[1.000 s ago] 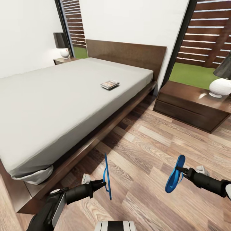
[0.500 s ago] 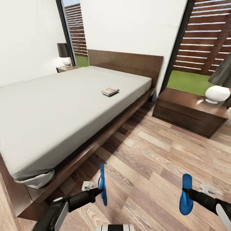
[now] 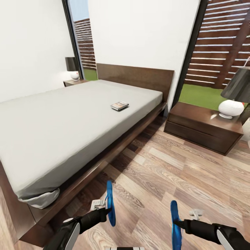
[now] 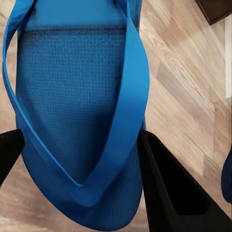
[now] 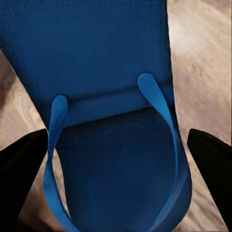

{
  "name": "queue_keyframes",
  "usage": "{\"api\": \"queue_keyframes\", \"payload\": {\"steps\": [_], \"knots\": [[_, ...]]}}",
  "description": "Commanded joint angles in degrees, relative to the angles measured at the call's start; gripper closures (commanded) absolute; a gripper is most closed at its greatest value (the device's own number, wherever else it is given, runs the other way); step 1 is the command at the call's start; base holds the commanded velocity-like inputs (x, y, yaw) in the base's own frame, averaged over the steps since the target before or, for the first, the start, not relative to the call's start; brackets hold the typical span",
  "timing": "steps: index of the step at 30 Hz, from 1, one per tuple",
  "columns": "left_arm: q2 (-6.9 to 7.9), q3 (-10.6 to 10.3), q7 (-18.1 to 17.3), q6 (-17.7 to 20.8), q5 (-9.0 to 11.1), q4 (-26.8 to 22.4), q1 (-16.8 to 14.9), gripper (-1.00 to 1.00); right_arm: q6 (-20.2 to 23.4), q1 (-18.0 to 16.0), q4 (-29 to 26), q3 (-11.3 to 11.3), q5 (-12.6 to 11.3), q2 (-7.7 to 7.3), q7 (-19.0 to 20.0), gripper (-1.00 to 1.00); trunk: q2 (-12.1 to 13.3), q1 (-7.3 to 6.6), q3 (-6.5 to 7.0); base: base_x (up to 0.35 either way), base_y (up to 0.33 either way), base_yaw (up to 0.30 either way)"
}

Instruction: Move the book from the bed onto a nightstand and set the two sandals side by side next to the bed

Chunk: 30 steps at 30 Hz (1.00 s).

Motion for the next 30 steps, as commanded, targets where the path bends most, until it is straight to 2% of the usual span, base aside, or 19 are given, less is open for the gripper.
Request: {"api": "queue_keyframes", "payload": {"steps": [1,4,8,12,16,20,24,27,30], "knots": [[-0.07,0.08,-0.19,0.48,0.21,-0.01,-0.02,1.0,0.31,-0.03,0.12,0.49,-0.31,-0.07,1.94,1.0,0.0,-0.03,0.18,0.0,0.0,0.0],[-0.06,-0.98,-0.12,0.45,0.24,0.06,-0.02,1.0,0.23,-0.03,0.33,0.89,-0.32,-0.07,4.54,1.0,0.04,-0.11,0.84,0.0,0.0,0.0],[0.1,-1.54,-0.01,-0.5,0.29,1.2,0.11,1.0,-0.95,-0.03,0.5,1.02,-0.44,-0.1,5.34,1.0,0.09,-0.21,1.73,0.0,0.0,0.0],[0.2,-1.62,0.08,-4.19,0.33,5.46,0.15,1.0,-2.67,-0.03,3.59,1.0,-0.47,-0.14,5.45,1.0,0.14,-0.32,2.62,0.0,0.0,0.0],[0.23,-1.68,0.26,-9.87,0.34,11.67,0.17,1.0,-3.25,-0.03,10.93,0.93,-0.48,-0.15,5.45,1.0,0.2,-0.42,3.5,0.0,0.0,0.0],[0.0,-1.89,3.37,-11.61,0.29,13.63,0.16,1.0,-3.47,-0.03,13.01,1.0,-0.45,-0.09,5.45,1.0,0.25,-0.52,4.39,0.0,0.0,0.0],[-0.18,-2.05,6.08,-12.01,0.23,14.08,0.16,1.0,-7.87,-0.03,13.71,1.1,-0.39,-0.07,5.44,1.0,0.31,-0.63,5.28,0.0,0.0,0.0],[-0.25,-2.08,6.58,-12.07,0.25,14.19,0.17,1.0,-11.74,-0.03,13.87,1.15,-0.38,-0.07,5.44,1.0,0.35,-0.7,5.94,0.0,0.0,0.0],[-0.27,-2.09,6.73,-12.08,0.28,14.24,0.18,1.0,-12.99,-0.03,13.97,1.1,-0.38,-0.07,5.41,1.0,0.39,-0.78,6.6,0.0,0.0,0.0]]}}
